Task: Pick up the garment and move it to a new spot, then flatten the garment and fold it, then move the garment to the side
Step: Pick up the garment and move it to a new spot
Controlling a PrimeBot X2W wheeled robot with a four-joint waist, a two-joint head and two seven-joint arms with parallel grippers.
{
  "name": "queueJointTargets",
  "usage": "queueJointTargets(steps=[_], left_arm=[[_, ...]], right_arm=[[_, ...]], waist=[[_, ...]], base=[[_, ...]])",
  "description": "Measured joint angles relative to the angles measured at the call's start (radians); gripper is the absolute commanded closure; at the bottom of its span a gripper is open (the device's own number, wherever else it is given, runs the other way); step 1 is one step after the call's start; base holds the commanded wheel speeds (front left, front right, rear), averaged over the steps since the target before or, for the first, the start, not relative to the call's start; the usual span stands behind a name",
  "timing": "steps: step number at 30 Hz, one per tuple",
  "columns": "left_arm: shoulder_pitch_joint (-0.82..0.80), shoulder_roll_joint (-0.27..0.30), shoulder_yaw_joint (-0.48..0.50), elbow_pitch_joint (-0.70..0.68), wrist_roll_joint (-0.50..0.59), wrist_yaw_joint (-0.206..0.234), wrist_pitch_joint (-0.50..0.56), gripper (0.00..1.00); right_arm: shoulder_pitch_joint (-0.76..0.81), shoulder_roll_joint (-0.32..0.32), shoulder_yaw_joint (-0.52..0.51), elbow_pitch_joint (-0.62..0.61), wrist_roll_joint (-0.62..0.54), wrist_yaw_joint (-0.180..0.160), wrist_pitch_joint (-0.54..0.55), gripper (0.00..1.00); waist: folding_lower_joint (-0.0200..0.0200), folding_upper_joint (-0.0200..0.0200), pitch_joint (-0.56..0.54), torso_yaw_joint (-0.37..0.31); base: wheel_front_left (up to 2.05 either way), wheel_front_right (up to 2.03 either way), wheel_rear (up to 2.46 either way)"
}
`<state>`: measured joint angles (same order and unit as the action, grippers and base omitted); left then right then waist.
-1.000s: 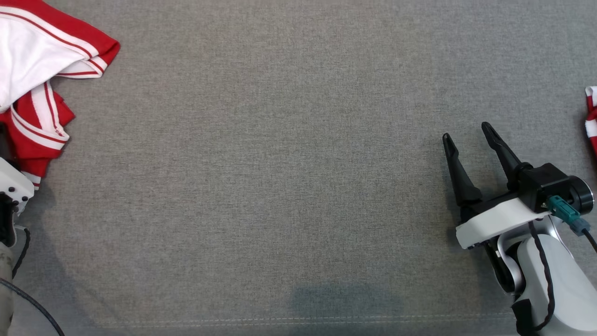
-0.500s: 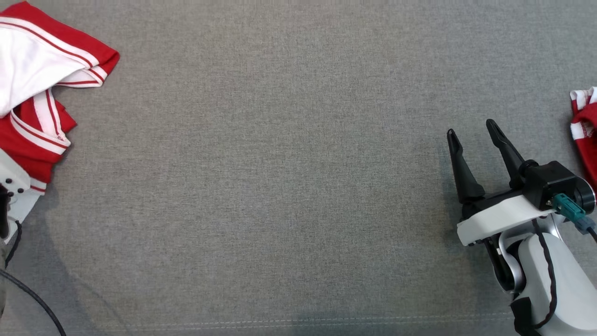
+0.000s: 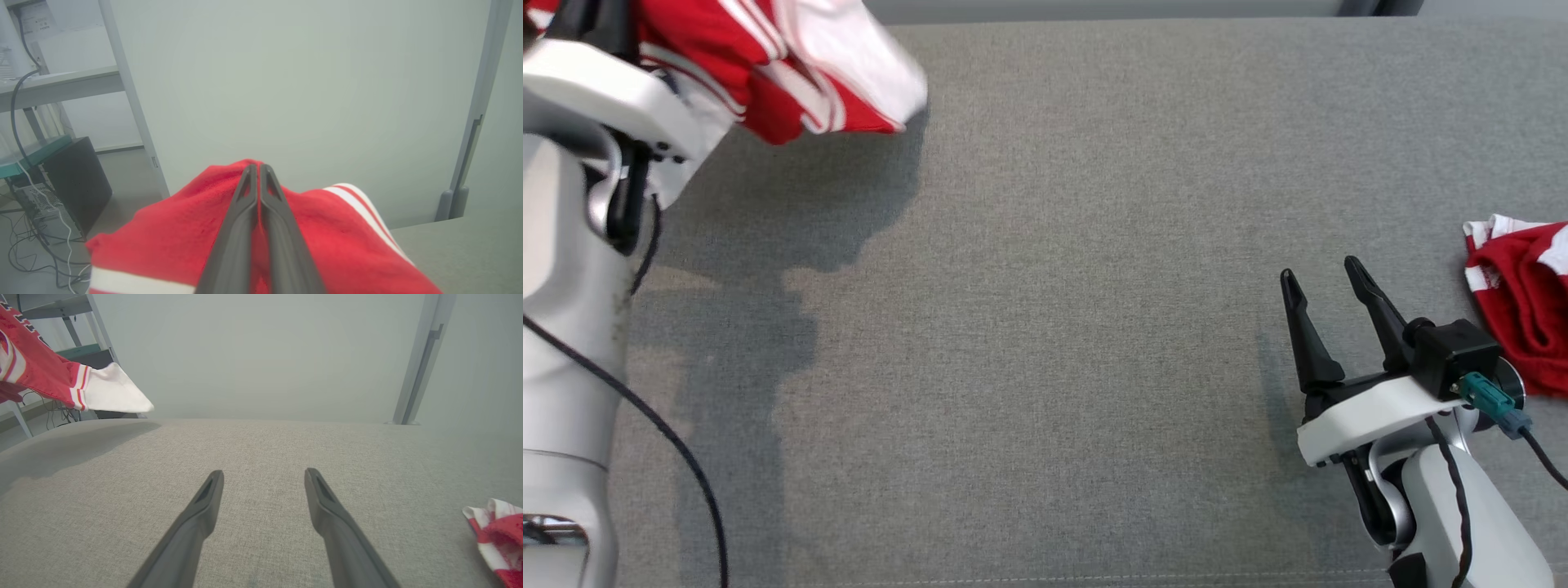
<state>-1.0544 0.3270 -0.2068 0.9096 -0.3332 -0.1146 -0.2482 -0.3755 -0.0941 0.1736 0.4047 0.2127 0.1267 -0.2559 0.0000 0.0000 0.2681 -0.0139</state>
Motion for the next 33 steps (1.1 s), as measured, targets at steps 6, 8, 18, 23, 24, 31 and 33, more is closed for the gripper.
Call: queueJointTargets(steps=[6,8,18,23,24,31,33], left_arm=[[0.053,-0.127,-0.081,-0.217,-0.047,-0.009,0.002,1.0],[0.11,-0.161,-0.101,-0.266,-0.071,-0.009,0.003,1.0],[0.368,-0.259,-0.143,-0.233,-0.16,-0.007,0.009,1.0],[0.397,-0.272,-0.143,-0.144,-0.128,0.048,0.0,1.0],[0.398,-0.27,-0.129,-0.139,-0.119,0.062,0.0,1.0],[0.5,-0.261,-0.071,-0.133,-0.065,0.08,-0.003,0.75],[0.534,-0.263,-0.062,-0.132,-0.044,0.08,-0.003,0.0]], right_arm=[[0.032,0.008,-0.013,0.002,0.008,0.0,0.0,0.0],[0.039,0.012,-0.014,0.005,0.008,0.0,0.0,0.0],[0.038,0.022,-0.017,0.013,0.008,0.0,0.0,0.0],[0.038,0.022,-0.01,0.024,0.009,0.0,0.0,0.0],[0.038,0.022,-0.008,0.025,0.009,0.0,0.0,0.0],[0.037,0.022,-0.008,0.032,0.009,0.0,0.0,0.0],[0.037,0.023,-0.007,0.034,0.017,0.0,0.0,0.0]], waist=[[0.0,0.0,-0.067,-0.023],[0.0,0.0001,-0.075,-0.033],[0.0001,0.0,-0.079,-0.091],[0.0,0.0,-0.07,-0.107],[0.0,0.0001,-0.069,-0.11],[0.0,0.0,-0.089,-0.102],[0.0,0.0,-0.1,-0.097]], base=[[0.0,0.0,0.0],[0.0,0.0,0.0],[0.0,0.0,0.0],[0.0,0.0,0.0],[0.0,0.0,0.0],[0.0,0.0,0.0],[0.0,0.0,0.0]])
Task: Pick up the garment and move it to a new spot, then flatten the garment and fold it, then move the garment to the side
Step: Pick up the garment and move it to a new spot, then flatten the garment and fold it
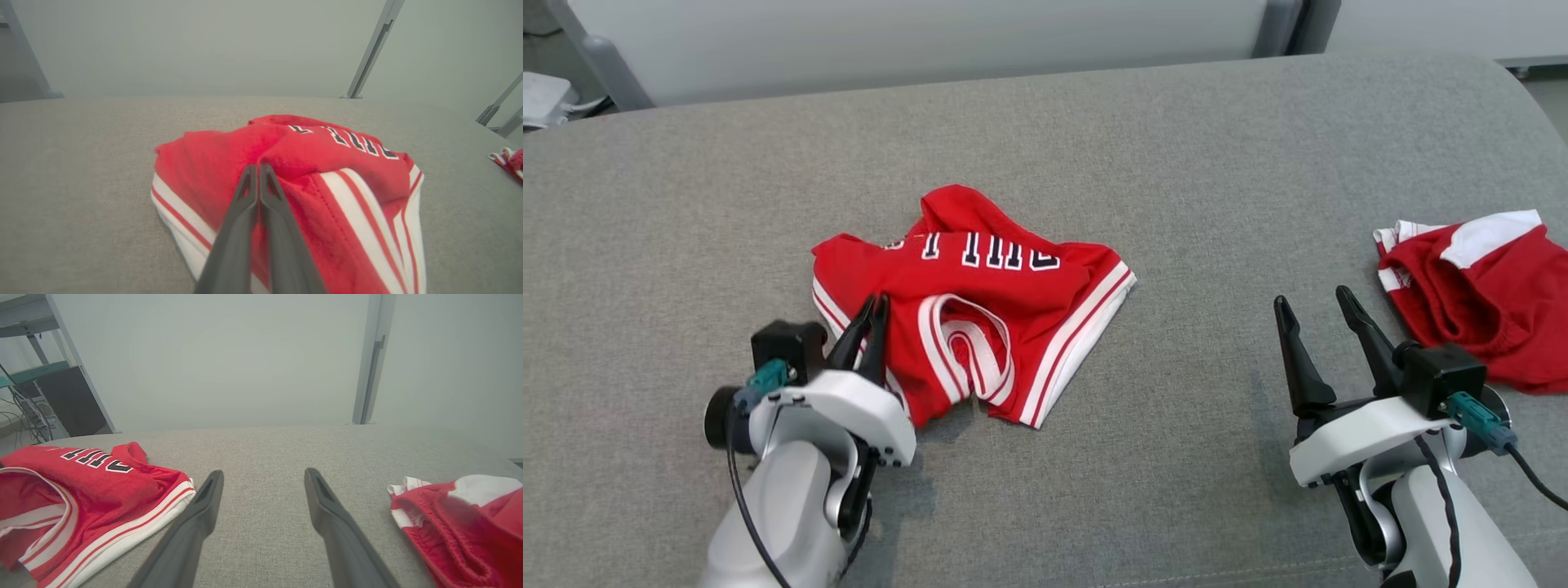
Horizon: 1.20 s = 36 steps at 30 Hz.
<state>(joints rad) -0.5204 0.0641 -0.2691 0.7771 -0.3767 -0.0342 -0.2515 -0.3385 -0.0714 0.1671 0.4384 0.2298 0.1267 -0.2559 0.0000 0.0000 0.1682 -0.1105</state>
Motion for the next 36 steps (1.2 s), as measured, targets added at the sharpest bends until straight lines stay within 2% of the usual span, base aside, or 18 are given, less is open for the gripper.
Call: queueJointTargets(steps=[6,23,32,36], left_arm=[[0.099,-0.007,0.063,-0.061,0.054,0.002,0.0,0.0],[0.462,-0.016,0.277,-0.475,0.225,0.037,0.0,0.0],[0.56,-0.018,0.285,-0.544,0.274,0.038,0.0,0.0],[0.564,-0.018,0.282,-0.56,0.282,0.058,0.0,0.0]], right_arm=[[0.001,0.0,0.009,0.006,0.002,0.0,0.0,0.0],[0.068,0.003,0.041,0.029,0.021,0.0,0.0,0.0],[0.114,0.005,0.04,0.027,0.023,0.0,0.0,0.0],[0.126,0.006,0.038,0.027,0.023,0.0,0.0,0.0]], waist=[[0.0,0.0,-0.04,0.017],[0.0,0.0,-0.171,0.06],[0.0,0.0,-0.179,0.073],[0.0001,0.0,-0.179,0.08]], base=[[0.0,0.0,0.0],[0.0,0.0,0.0],[0.0,0.0,0.0],[0.0,0.0,0.0]])
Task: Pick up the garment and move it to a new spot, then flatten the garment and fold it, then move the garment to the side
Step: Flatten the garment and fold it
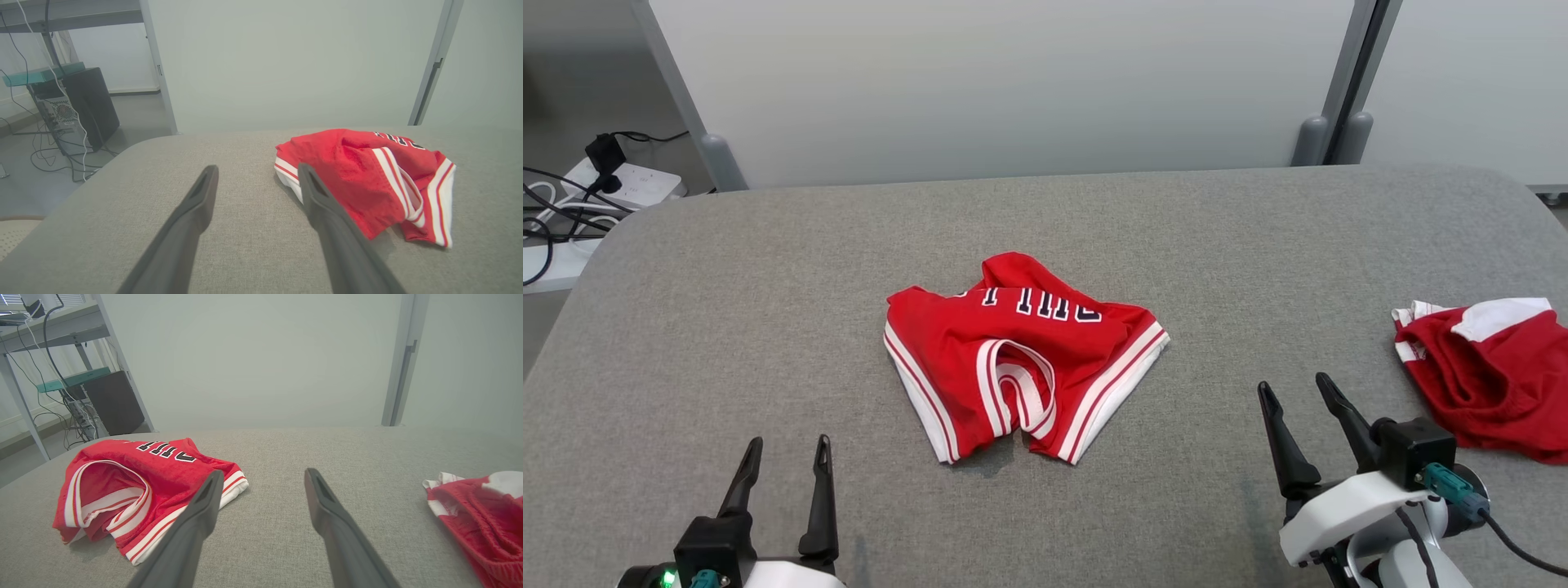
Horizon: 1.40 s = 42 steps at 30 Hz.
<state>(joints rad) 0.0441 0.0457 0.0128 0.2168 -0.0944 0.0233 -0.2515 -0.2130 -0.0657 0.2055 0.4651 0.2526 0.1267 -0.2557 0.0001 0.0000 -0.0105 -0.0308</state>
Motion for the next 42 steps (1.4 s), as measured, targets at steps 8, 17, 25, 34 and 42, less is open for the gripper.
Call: queueJointTargets(steps=[8,17,25,34,42], left_arm=[[0.013,0.0,-0.017,-0.004,-0.005,0.002,0.0,0.0],[0.005,0.001,-0.105,-0.007,-0.044,0.013,0.0,0.0],[-0.015,0.0,-0.158,-0.005,-0.083,0.013,0.0,0.0],[-0.031,0.001,-0.163,-0.003,-0.092,0.022,0.0,0.0],[-0.032,0.0,-0.18,0.002,-0.1,0.017,0.0,0.0]], right_arm=[[0.0,0.0,0.043,-0.006,0.03,0.0,0.0,0.0],[-0.14,-0.037,0.333,0.082,0.193,0.0,0.0,0.0],[-0.24,-0.061,0.388,0.217,0.216,0.0,0.0,0.0],[-0.34,-0.062,0.466,0.296,0.255,0.0,0.0,1.0],[-0.52,-0.101,0.558,0.157,0.278,0.0,0.0,1.0]], waist=[[-0.0001,0.0,0.009,0.018],[0.0,0.0,0.071,0.235],[0.0,0.0,0.118,0.398],[-0.0001,0.0,0.137,0.465],[0.0,0.0,0.111,0.414]], base=[[0.0,0.0,0.0],[0.0,0.0,0.0],[0.0,0.0,0.0],[0.0,0.0,0.0],[0.0,0.0,0.0]])
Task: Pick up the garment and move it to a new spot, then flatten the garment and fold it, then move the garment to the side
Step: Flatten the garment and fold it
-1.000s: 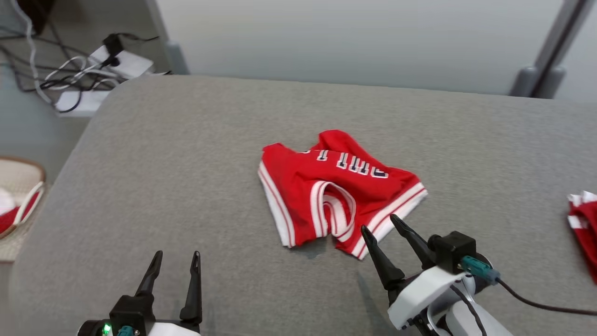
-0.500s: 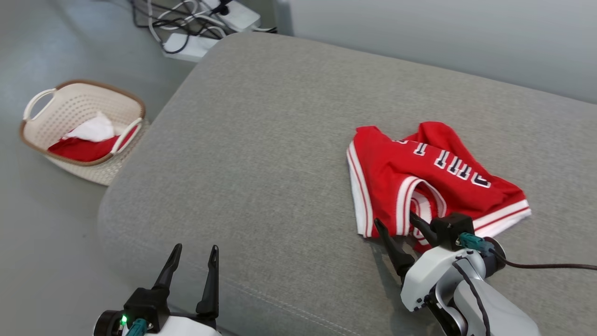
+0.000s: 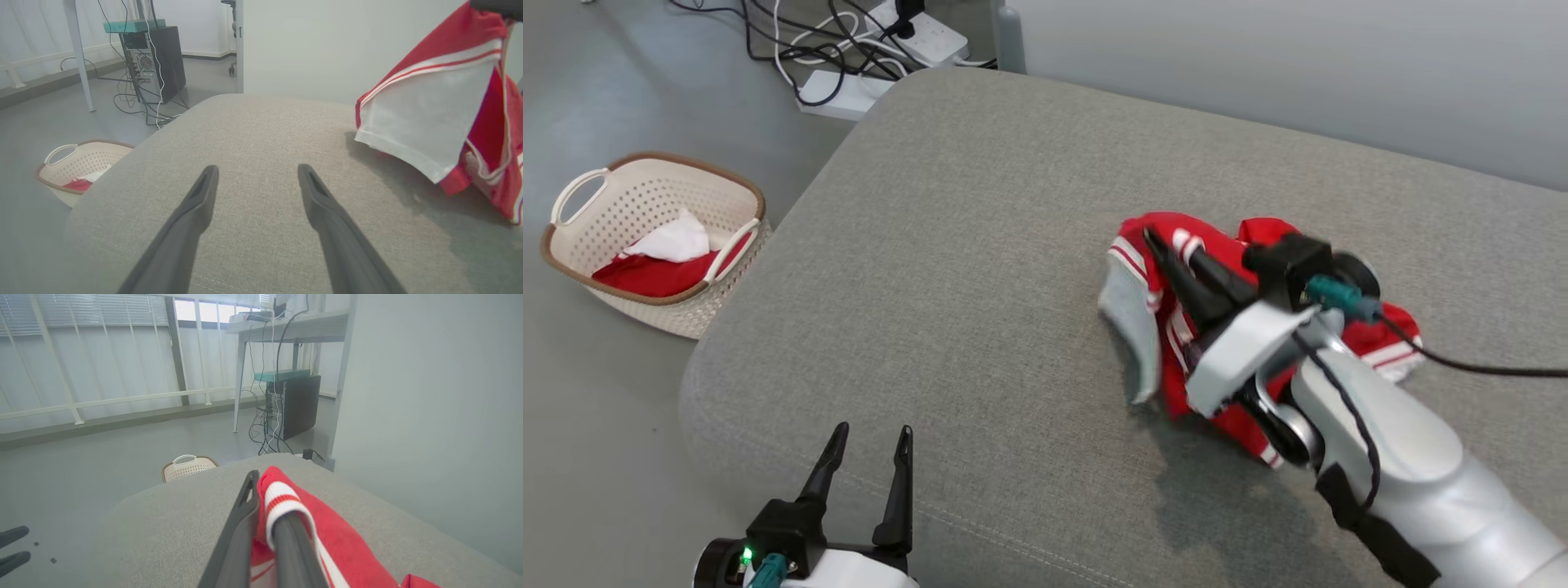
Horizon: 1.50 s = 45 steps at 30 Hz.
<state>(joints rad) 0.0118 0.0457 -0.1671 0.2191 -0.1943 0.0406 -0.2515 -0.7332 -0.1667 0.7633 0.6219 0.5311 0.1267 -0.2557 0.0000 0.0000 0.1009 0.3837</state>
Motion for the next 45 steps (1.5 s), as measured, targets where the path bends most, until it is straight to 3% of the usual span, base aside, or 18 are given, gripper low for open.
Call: queueJointTargets(steps=[5,9,15,23,29,30,32,33,34,40,45], left_arm=[[0.0,0.0,-0.013,0.008,0.0,-0.006,0.0,0.0],[0.001,0.001,-0.013,0.012,0.0,-0.011,0.0,0.0],[0.0,0.001,-0.029,0.014,0.0,-0.022,0.0,0.0],[-0.04,0.001,-0.075,0.012,0.0,-0.022,0.0,0.0],[-0.043,0.001,-0.076,0.012,-0.003,-0.022,0.0,0.0],[-0.043,0.001,-0.076,0.012,-0.003,-0.022,0.0,0.0],[-0.043,0.001,-0.076,0.013,-0.003,-0.023,0.0,0.0],[-0.044,0.001,-0.077,0.013,-0.003,-0.023,0.0,0.0],[-0.047,0.001,-0.079,0.013,-0.003,-0.024,0.0,0.0],[-0.095,0.001,-0.099,0.014,-0.003,-0.041,0.0,0.0],[-0.107,0.001,-0.11,0.014,-0.003,-0.042,0.0,0.0]], right_arm=[[-0.05,-0.026,0.001,-0.099,0.035,0.0,0.0,1.0],[-0.051,-0.105,-0.012,-0.081,0.063,0.0,0.0,1.0],[-0.05,-0.204,-0.046,0.103,0.09,0.0,0.008,1.0],[-0.062,-0.252,-0.113,0.372,0.121,0.001,0.018,1.0],[-0.092,-0.293,-0.184,0.5,0.12,0.001,0.009,1.0],[-0.098,-0.293,-0.186,0.511,0.117,0.001,0.009,0.93],[-0.109,-0.289,-0.203,0.536,0.107,0.001,0.009,0.61],[-0.115,-0.286,-0.209,0.557,0.106,0.001,0.009,0.12],[-0.12,-0.283,-0.217,0.575,0.106,0.001,0.009,0.0],[-0.129,-0.262,-0.25,0.627,0.093,0.001,0.009,0.0],[-0.143,-0.269,-0.298,0.598,0.063,0.001,0.009,0.0]], waist=[[0.0,0.0,-0.019,-0.033],[0.0,0.0,-0.033,-0.071],[0.0,0.0,-0.038,-0.141],[0.0,0.0,0.009,-0.172],[0.0,0.0,0.026,-0.188],[0.0,0.0,0.028,-0.193],[0.0,0.0,0.032,-0.203],[0.0,0.0,0.033,-0.208],[0.0,0.0,0.035,-0.213],[0.0,0.0,0.039,-0.254],[0.0,0.0,0.039,-0.292]], base=[[0.0,0.0,0.0],[0.0,0.0,0.0],[0.0,0.0,0.0],[0.0,0.0,0.0],[0.0,0.0,0.0],[0.0,0.0,0.0],[0.0,0.0,0.0],[0.0,0.0,0.0],[0.0,0.0,0.0],[0.0,0.0,0.0],[0.0,0.0,0.0]])
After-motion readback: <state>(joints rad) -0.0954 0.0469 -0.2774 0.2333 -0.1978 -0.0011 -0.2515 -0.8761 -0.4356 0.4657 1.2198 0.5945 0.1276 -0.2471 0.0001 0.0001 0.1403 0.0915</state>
